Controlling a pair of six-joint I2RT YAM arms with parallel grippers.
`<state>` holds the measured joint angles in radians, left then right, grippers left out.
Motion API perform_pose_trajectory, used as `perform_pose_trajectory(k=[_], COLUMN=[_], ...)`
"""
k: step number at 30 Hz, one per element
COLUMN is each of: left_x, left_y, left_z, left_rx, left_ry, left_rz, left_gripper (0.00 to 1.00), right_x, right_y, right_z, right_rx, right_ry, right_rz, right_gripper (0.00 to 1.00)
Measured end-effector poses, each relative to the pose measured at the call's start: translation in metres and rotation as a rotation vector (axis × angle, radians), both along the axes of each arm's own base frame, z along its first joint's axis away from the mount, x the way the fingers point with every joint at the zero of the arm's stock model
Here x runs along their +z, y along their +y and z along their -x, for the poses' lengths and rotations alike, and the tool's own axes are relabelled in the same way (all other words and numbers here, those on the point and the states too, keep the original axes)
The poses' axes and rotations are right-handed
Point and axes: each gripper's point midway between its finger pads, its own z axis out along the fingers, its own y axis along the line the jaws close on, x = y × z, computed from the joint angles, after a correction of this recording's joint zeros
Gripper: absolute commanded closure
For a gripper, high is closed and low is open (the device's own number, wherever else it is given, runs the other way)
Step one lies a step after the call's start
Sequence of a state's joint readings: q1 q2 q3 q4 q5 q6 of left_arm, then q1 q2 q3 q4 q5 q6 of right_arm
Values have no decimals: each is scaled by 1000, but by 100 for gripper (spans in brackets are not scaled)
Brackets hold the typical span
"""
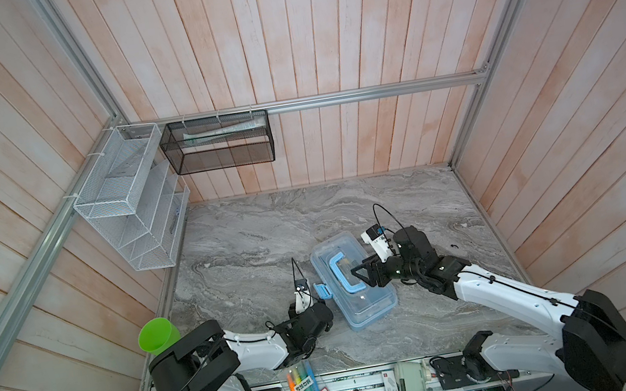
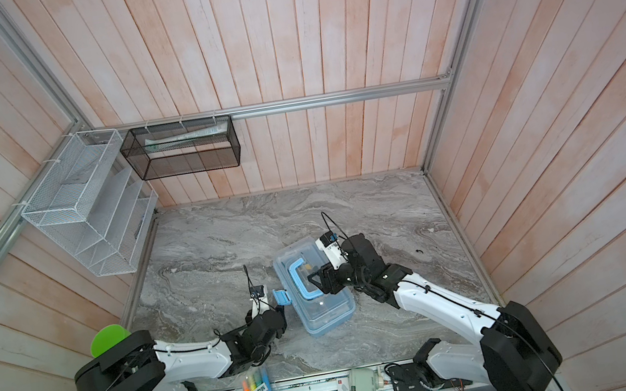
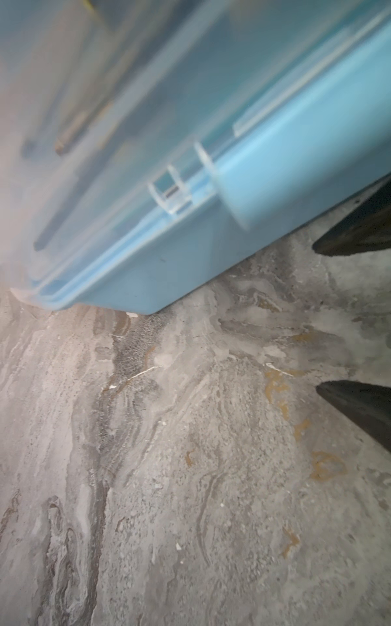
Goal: Pack the tool kit
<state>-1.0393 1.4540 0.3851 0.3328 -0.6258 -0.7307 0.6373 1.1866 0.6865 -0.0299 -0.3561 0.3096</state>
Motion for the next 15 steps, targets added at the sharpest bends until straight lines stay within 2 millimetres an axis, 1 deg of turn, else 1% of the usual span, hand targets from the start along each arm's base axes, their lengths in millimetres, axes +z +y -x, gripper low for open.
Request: perform_pose_trajectory(k=[4,5,10,15], left_x=[21,22,21,20], left_y=[-13,-13,-18,-20], left_z=[1,3,7,11], left_rx=[-13,-16,-30,-33], left_ry=[-6,-2,32,55], left_rz=[147,179,273,370], left_gripper=[40,40,42,48], right_x=[0,0,0,0], right_y=[0,0,0,0], right_z=[0,0,0,0], right_rx=[-1,-1,-1,-1], right_ry=[0,0,-1,0], right_rz=[-1,-2,-3,-5], right_gripper=[39,39,39,39])
